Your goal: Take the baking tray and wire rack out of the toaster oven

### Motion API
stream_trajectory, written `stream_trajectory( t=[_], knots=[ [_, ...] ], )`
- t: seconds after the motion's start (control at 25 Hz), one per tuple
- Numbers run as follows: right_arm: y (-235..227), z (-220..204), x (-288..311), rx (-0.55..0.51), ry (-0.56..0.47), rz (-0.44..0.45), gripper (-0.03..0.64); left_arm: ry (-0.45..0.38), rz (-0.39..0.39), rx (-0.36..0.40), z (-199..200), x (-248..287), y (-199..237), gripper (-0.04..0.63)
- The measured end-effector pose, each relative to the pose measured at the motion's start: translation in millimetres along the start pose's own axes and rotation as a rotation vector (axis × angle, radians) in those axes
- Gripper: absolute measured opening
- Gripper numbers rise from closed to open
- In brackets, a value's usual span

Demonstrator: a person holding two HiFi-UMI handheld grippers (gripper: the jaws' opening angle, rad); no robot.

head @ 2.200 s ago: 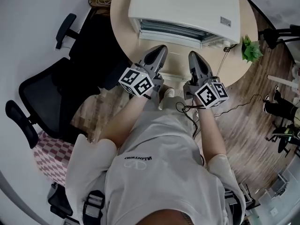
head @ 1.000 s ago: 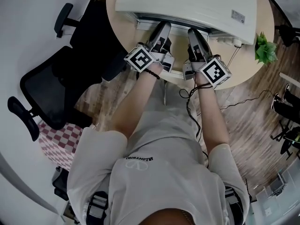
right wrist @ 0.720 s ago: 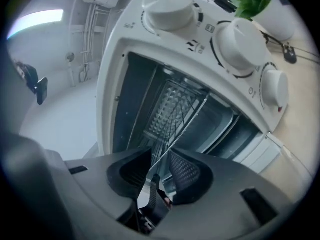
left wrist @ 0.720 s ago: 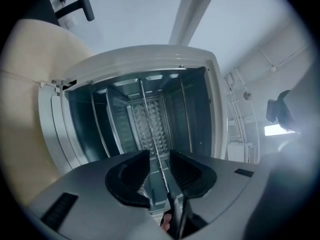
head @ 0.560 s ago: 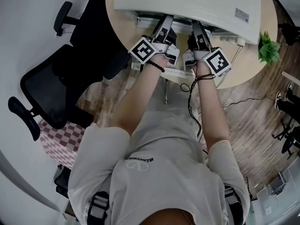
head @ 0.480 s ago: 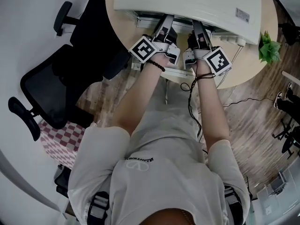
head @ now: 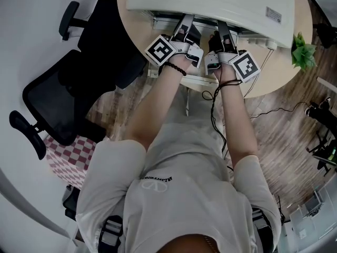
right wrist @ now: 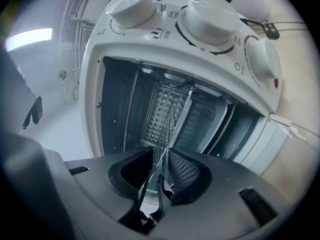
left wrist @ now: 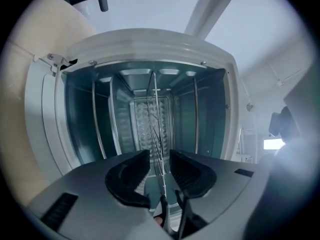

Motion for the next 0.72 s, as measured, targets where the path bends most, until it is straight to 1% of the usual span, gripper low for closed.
stream_trajectory(
  t=[0.2,0.32,0.44,0.48,0.56,0.6,0.68,0.72],
  knots=[
    [-1,-1,5,0.041,-0.019,0.002,0.098,0.001,0.0,0.003,2,0,1,0.126],
    [-6,1,8,0.071,-0.036,-0.013,0.098,0.001,-0.007,-0.01,2,3,2,0.124],
    [-7,5,10,0.065,-0.042,-0.018,0.098,-0.003,-0.016,-0.026,3,6,2,0.117],
    [-7,6,11,0.064,-0.043,-0.017,0.098,-0.004,-0.016,-0.026,3,6,2,0.11],
    [-8,8,13,0.069,-0.05,-0.019,0.096,-0.003,-0.012,-0.028,3,6,3,0.066],
    [-8,9,13,0.073,-0.056,-0.022,0.073,-0.002,-0.016,-0.029,3,7,3,0.049],
    [-10,11,13,0.081,-0.068,-0.028,0.062,0.0,-0.03,-0.023,3,9,1,0.023],
    [-10,12,13,0.084,-0.072,-0.029,0.044,0.0,-0.035,-0.021,3,10,0,0.02]
  ],
)
Point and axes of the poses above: the fingertips, and each gripper's own axes: x forward along the fingers, y to its left, z out of its top, the point moved 8 cm from there along -x, backward along the fingers, and after that the axes turned 5 degrees about y, right-handed, at the moved point
